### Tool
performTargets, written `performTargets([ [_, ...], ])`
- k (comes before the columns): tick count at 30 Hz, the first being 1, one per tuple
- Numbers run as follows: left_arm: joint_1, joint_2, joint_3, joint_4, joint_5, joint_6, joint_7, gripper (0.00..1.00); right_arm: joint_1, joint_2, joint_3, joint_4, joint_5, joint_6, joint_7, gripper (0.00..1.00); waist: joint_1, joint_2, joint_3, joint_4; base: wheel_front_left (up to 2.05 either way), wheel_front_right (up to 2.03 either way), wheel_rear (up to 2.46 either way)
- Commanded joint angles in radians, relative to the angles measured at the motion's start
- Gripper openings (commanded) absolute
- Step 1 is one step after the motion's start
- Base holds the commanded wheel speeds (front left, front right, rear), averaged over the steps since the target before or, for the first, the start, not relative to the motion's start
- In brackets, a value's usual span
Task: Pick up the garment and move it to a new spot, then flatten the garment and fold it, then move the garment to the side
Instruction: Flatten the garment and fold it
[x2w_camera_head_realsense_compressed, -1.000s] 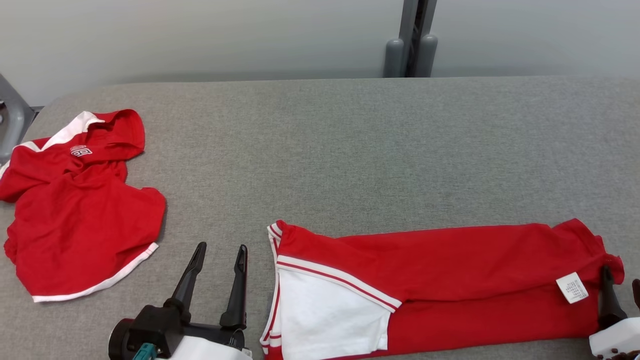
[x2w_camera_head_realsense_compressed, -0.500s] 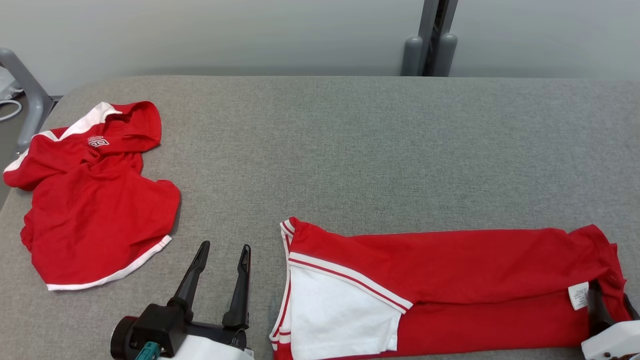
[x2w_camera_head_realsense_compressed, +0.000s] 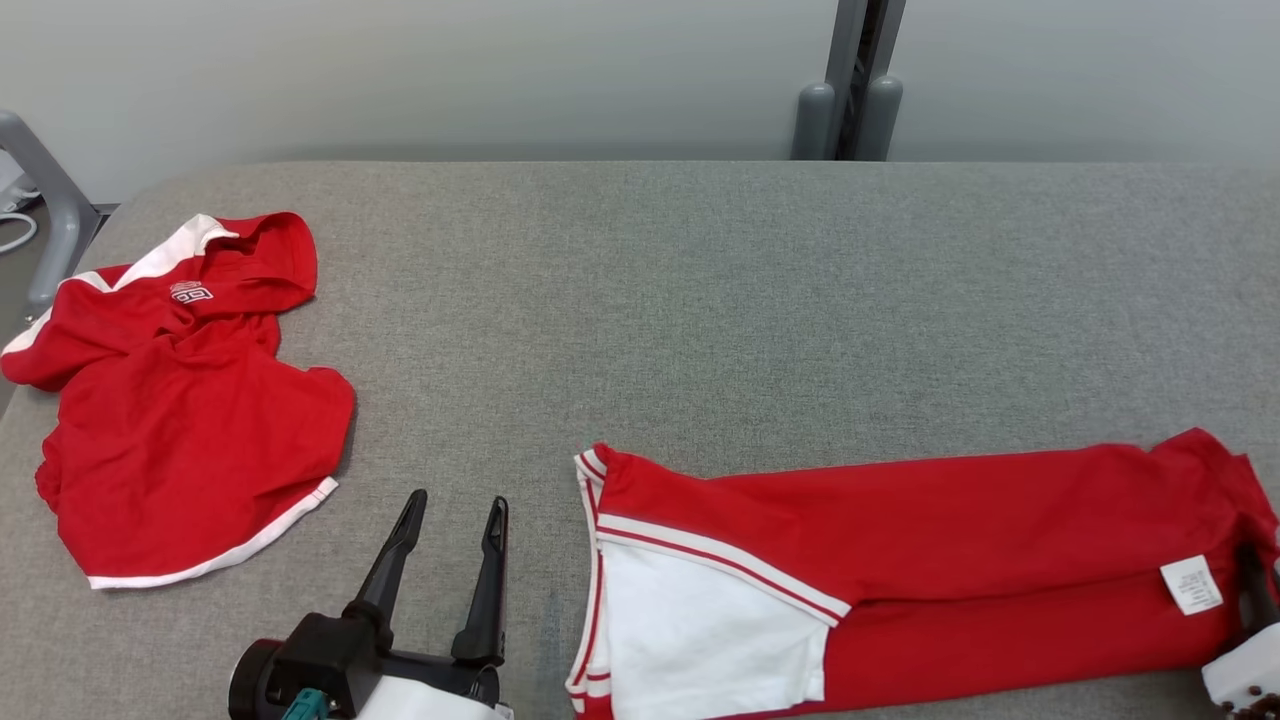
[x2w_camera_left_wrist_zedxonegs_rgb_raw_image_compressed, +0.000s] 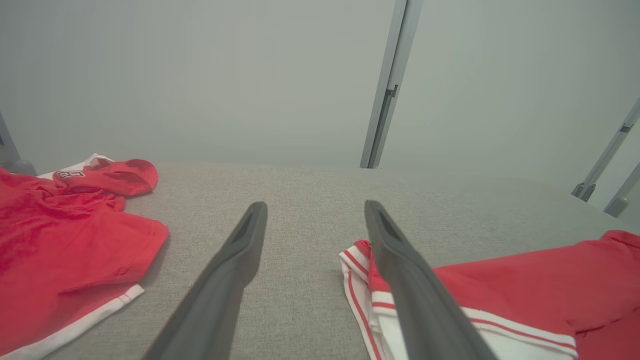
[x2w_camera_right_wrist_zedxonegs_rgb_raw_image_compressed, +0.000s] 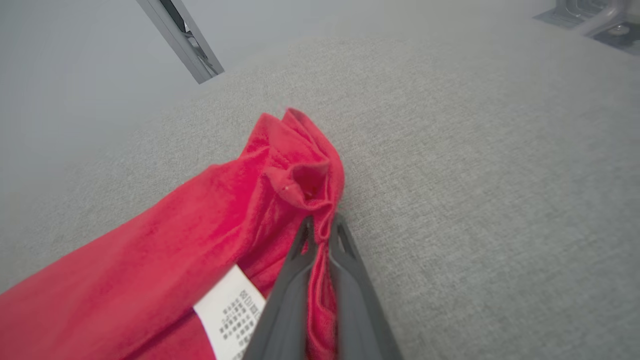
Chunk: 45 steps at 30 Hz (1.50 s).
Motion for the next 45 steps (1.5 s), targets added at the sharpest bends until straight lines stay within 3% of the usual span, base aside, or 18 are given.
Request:
performTargets([
  [1,0.001,0.003,-0.001,0.001,0.000,0.000,-0.004,1.00,-0.016,-0.027,0.001,0.001,-0.012,0.000,-0.002,0.00,0.0000,0.0000,0.001,0.000,0.00,0.00,0.00],
  [8,-0.014,0.003,0.008,0.001,-0.006,0.006,-0.004,1.00,-0.049,-0.095,0.052,0.003,-0.015,0.000,-0.002,0.00,0.0000,0.0000,0.003,0.001,0.00,0.00,0.00],
  [18,0.014,0.003,0.052,0.008,-0.020,0.014,-0.004,1.00,0.000,-0.134,0.277,-0.241,0.128,0.000,0.039,0.00,0.0000,0.0000,-0.056,-0.065,0.00,0.00,0.00],
  [27,0.021,0.003,0.068,0.004,-0.024,0.017,-0.004,1.00,0.017,-0.166,0.420,-0.457,0.244,0.000,0.093,0.00,0.0000,0.0000,-0.105,-0.106,0.00,0.00,0.00],
  [37,0.029,0.003,0.080,-0.001,-0.016,0.015,-0.004,1.00,-0.010,-0.070,0.489,-0.599,0.360,0.000,0.148,0.00,0.0000,0.0000,-0.122,-0.084,0.00,0.00,0.00],
  [45,0.024,0.003,0.075,0.005,-0.017,0.013,-0.004,1.00,-0.042,0.049,0.565,-0.602,0.375,0.000,0.189,0.00,0.0000,0.0000,-0.136,-0.038,0.00,0.00,0.00],
])
